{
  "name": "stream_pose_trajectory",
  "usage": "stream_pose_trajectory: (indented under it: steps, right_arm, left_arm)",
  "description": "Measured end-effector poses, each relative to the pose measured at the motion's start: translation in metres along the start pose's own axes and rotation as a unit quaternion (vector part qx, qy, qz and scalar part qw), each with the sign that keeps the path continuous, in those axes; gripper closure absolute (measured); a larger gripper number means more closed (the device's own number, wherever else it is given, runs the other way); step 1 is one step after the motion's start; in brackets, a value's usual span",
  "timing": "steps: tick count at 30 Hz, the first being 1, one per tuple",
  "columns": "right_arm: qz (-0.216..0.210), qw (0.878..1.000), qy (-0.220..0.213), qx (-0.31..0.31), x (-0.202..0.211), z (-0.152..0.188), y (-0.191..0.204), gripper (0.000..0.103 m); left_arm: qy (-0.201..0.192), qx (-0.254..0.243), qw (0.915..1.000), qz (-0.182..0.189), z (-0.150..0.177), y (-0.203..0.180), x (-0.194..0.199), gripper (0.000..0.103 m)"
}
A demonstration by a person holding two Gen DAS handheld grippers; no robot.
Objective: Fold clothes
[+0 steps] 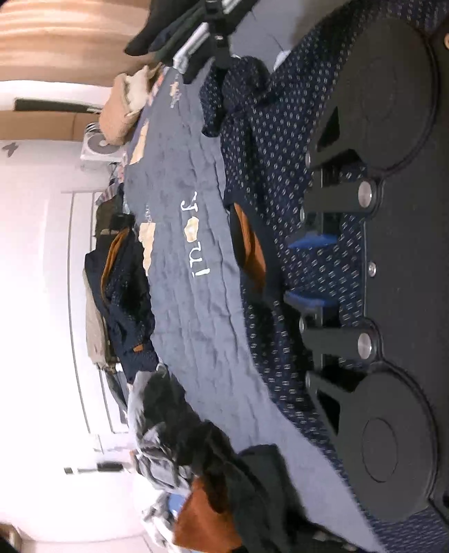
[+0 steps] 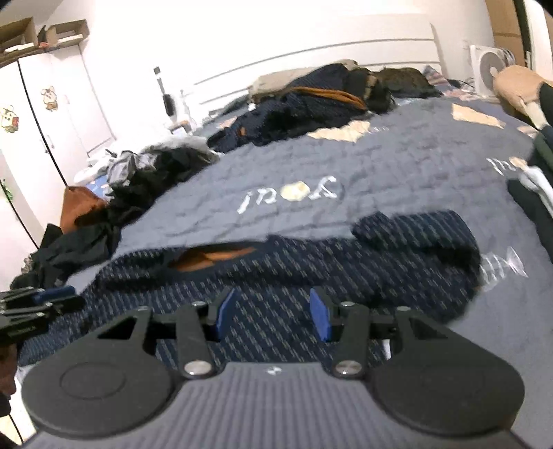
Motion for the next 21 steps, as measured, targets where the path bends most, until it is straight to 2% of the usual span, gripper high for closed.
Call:
stream_pose_trajectory:
  steps: [3,10,18,21]
  right_arm:
    - [-0.014,1.0,-0.011,-0.002,-0.007,-0.001,0.005,0.057]
    - [-0.027,1.0,-0.005,-0.009,-0.028,0.0,0.009,0.057]
    - [-0.034,0.999,-0.002,-0.023,-0.043,-0.002,0.009,0.057]
    - [-0.032,0.999,0.001,-0.029,-0.046,-0.002,0.007,0.057]
  left_arm:
    - [0.012,-0.023,0.9997,-0.002,-0.008,0.003,-0.025,0.08]
    - [0.038,-0.031,0.9986,-0.02,-0.017,0.014,-0.084,0.08]
    - [0.082,-0.028,0.9961,-0.019,-0.005,0.025,-0.144,0.079]
    - [0.098,-0.037,0.9943,-0.022,0.0,0.028,-0.161,0.075]
Point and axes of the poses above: each gripper's, at about its wrist camera, not at the fingertips, and x roughly against the way its jaws point, y to its left, z to its underside, the point moved 2 cm from there along -x, roughly the way its jaws point, and after that the axes turned 8 degrees about -y, right-handed, at the moved point
